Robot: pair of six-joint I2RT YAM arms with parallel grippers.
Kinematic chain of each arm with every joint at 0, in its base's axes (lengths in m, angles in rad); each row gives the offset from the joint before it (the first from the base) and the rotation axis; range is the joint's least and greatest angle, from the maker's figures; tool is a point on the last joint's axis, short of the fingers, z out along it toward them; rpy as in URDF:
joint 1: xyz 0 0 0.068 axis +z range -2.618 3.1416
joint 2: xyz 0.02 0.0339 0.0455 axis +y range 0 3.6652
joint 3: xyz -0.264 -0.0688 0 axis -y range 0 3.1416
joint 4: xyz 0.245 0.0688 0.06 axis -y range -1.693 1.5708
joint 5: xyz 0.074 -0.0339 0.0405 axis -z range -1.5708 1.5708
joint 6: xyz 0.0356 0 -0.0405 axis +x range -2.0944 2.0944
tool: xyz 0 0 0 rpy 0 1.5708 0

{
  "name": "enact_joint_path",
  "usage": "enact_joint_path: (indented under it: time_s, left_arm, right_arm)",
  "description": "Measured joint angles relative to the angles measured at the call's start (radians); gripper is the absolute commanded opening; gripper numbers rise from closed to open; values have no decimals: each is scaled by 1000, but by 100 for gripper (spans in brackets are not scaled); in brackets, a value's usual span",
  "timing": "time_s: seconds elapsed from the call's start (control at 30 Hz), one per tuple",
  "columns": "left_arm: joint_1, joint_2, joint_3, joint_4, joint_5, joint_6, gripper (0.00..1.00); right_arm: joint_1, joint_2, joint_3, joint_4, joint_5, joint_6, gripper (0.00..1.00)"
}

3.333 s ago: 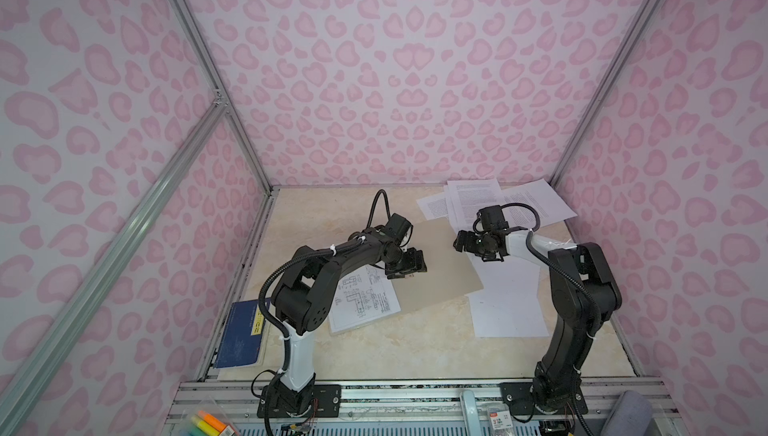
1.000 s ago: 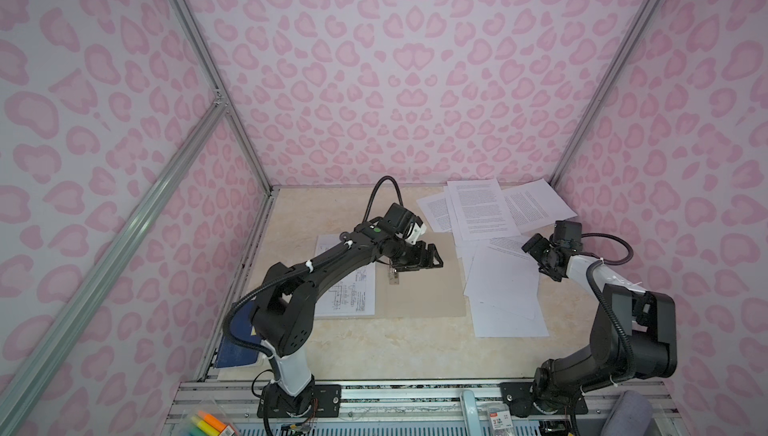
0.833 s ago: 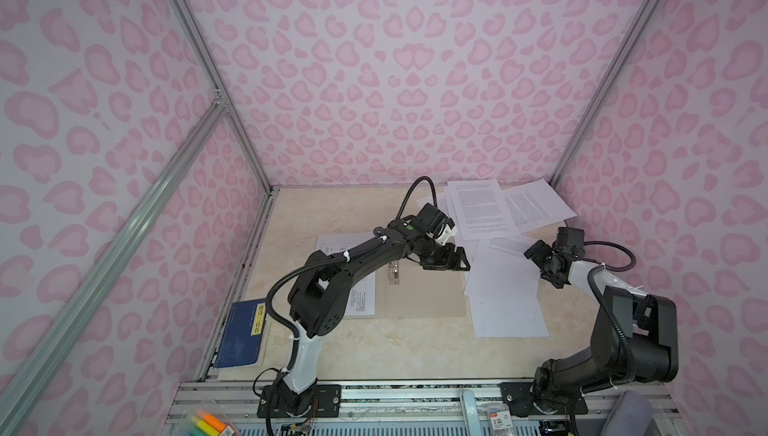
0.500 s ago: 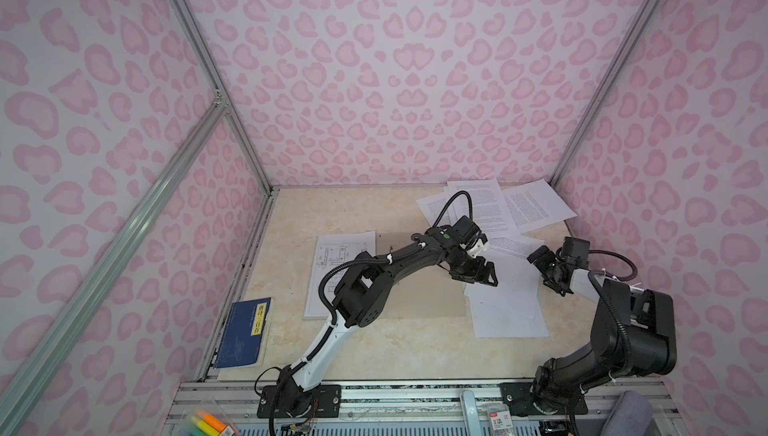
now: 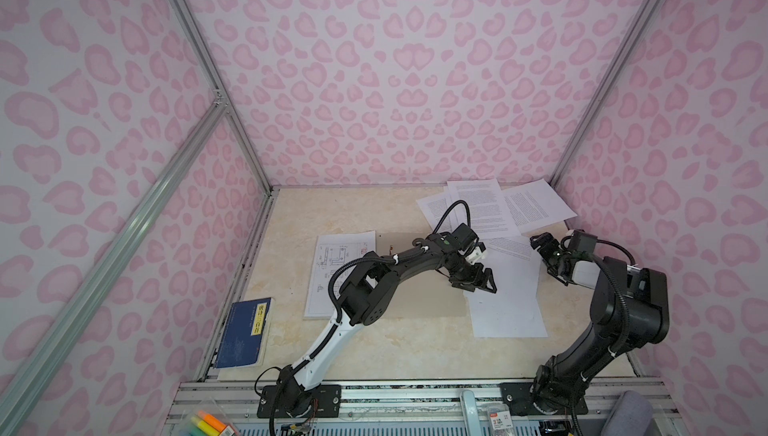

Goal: Put the files into the folder
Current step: 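Lower right gripper onto a printed text sheet and pinch its edge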

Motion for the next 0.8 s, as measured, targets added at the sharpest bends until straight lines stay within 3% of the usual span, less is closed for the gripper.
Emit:
enact_joint_path:
  time_s: [0.4,0.53,0.8]
  left_arm:
    - [13,10,5,1,33,-23,84]
    - [18,26,26,-12,54,-34,84]
    - [23,42,40,-23,85,-40,84]
  right_arm:
    - [-14,53,37,32,-121,-10,89]
    - [-14,71,20,84,-208,16,88]
    - [-22,-46,-124,86,-298,84,90]
